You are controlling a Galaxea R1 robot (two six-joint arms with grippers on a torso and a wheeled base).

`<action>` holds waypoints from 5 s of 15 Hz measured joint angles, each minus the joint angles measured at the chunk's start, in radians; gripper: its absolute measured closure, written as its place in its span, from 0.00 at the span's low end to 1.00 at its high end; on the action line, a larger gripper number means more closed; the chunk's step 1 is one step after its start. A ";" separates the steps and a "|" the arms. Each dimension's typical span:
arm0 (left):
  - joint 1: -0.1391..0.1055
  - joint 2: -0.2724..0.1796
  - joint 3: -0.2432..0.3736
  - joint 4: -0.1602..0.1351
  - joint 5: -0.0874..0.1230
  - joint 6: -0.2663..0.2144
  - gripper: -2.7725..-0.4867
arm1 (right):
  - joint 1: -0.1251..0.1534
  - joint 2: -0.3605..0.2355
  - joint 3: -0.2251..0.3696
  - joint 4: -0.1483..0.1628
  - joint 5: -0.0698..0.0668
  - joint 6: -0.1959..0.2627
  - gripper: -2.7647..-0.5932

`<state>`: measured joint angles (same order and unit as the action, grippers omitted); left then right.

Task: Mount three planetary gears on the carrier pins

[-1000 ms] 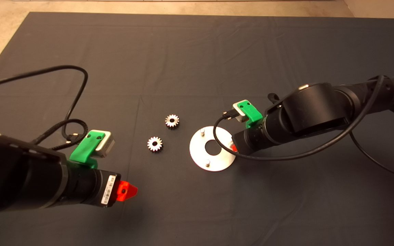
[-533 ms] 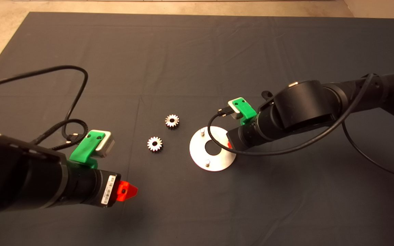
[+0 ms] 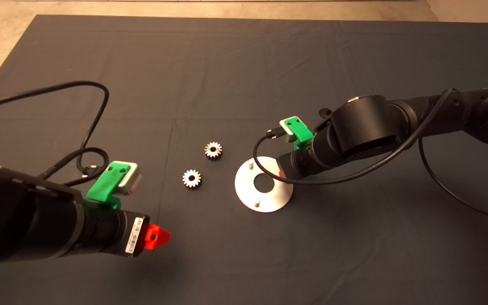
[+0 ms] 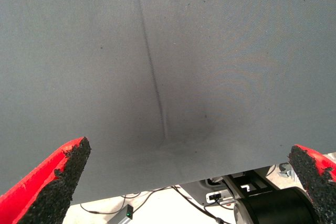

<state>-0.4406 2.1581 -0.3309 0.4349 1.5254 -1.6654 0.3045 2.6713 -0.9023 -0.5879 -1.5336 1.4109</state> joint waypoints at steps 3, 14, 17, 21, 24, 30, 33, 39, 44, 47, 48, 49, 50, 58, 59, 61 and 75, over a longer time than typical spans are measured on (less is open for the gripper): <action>0.000 0.000 0.000 0.000 0.000 0.000 0.01 | -0.002 0.000 -0.006 -0.002 0.000 0.000 0.80; 0.000 0.000 0.000 0.000 0.000 0.000 0.01 | -0.023 0.000 -0.018 -0.013 -0.001 0.000 0.80; 0.000 0.000 0.000 0.000 0.000 0.000 0.01 | -0.024 0.000 -0.018 -0.015 -0.001 0.000 0.80; 0.000 0.000 0.000 0.000 -0.004 0.000 0.01 | -0.024 0.000 -0.018 -0.016 -0.001 0.000 0.80; 0.000 0.000 0.000 0.000 -0.005 -0.003 0.01 | -0.025 0.004 -0.018 -0.016 -0.006 0.000 0.80; 0.000 -0.001 0.000 0.000 -0.006 -0.005 0.01 | -0.025 0.006 -0.018 -0.016 -0.008 0.001 0.80; 0.000 -0.005 0.000 0.000 -0.006 -0.005 0.01 | -0.025 0.006 -0.018 -0.015 -0.008 0.001 0.80; 0.000 -0.005 0.000 0.000 -0.006 -0.005 0.01 | -0.025 0.008 -0.018 -0.014 -0.008 0.004 0.80; 0.000 -0.005 0.000 0.000 -0.006 -0.005 0.01 | -0.025 0.008 -0.018 -0.010 -0.008 0.004 0.80; 0.000 -0.005 0.000 0.000 -0.006 -0.005 0.01 | -0.025 0.013 -0.018 -0.009 -0.008 0.004 0.80; 0.000 -0.005 0.000 0.000 -0.006 -0.005 0.01 | -0.026 0.017 -0.018 -0.007 -0.009 0.004 0.80; 0.000 -0.005 0.000 0.000 -0.006 -0.005 0.01 | -0.027 0.019 -0.018 -0.007 -0.011 0.004 0.80; 0.000 -0.005 0.000 0.000 -0.006 -0.005 0.01 | -0.027 0.019 -0.018 -0.007 -0.011 0.004 0.80; 0.000 -0.045 0.000 0.000 -0.018 -0.005 0.01 | -0.027 0.020 -0.026 -0.005 -0.008 0.004 0.80; 0.000 -0.049 0.000 0.000 -0.019 -0.005 0.01 | -0.026 0.019 -0.029 -0.005 -0.006 0.004 0.80; 0.000 -0.049 0.000 0.000 -0.023 -0.005 0.01 | -0.024 0.019 -0.032 -0.002 -0.003 0.004 0.80; 0.000 -0.049 0.000 0.000 -0.025 -0.005 0.01 | -0.021 0.019 -0.040 0.017 0.003 0.003 0.80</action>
<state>-0.4406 2.1094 -0.3309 0.4353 1.4999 -1.6706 0.2832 2.6902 -0.9419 -0.5711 -1.5306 1.4138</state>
